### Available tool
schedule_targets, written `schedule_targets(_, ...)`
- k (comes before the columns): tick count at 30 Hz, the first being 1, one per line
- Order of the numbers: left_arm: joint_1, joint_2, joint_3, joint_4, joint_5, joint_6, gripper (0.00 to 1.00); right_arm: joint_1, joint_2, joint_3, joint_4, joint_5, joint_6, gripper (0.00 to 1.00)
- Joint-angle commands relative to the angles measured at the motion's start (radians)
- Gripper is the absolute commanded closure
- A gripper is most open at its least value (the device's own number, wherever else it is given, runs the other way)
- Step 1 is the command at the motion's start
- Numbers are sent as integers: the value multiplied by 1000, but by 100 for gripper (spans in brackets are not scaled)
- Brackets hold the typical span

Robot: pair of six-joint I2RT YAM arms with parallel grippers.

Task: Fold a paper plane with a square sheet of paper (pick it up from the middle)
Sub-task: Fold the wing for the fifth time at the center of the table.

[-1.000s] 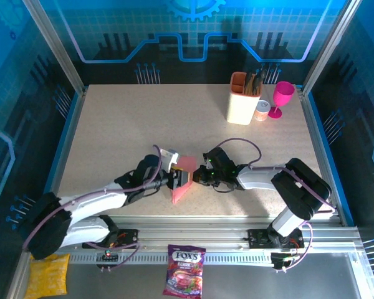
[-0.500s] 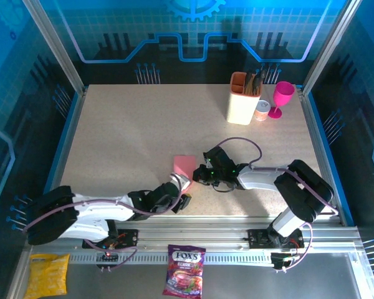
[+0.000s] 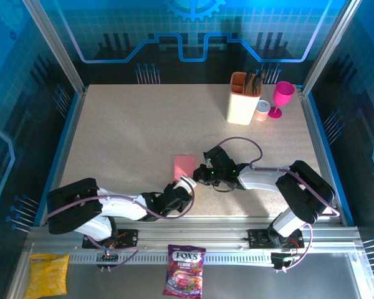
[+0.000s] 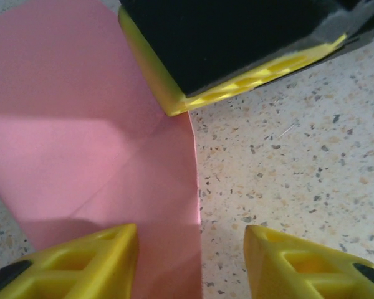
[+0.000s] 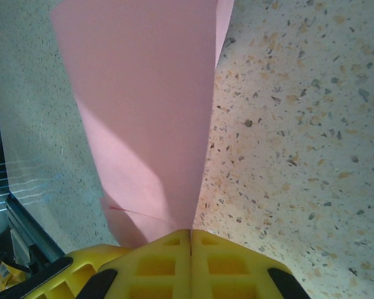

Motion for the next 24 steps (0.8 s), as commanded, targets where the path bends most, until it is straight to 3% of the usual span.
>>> schedule_targets(1, -7, 25, 25, 13, -40, 22, 56, 17, -17, 22, -16, 2, 11, 100)
schedule_targets(8, -7, 31, 11, 21, -52, 25, 72, 17, -24, 18, -16, 2, 13, 100)
schedule_targets(15, -5, 11, 2, 21, -63, 40, 99, 16, -29, 13, -13, -3, 19, 100)
schedule_targets(22, 37, -41, -26, 39, 6, 17, 100, 17, -49, 17, -14, -11, 25, 100)
schedule_targets(24, 59, -81, -55, 68, 56, 3, 100, 11, -67, 20, -31, -9, 21, 75)
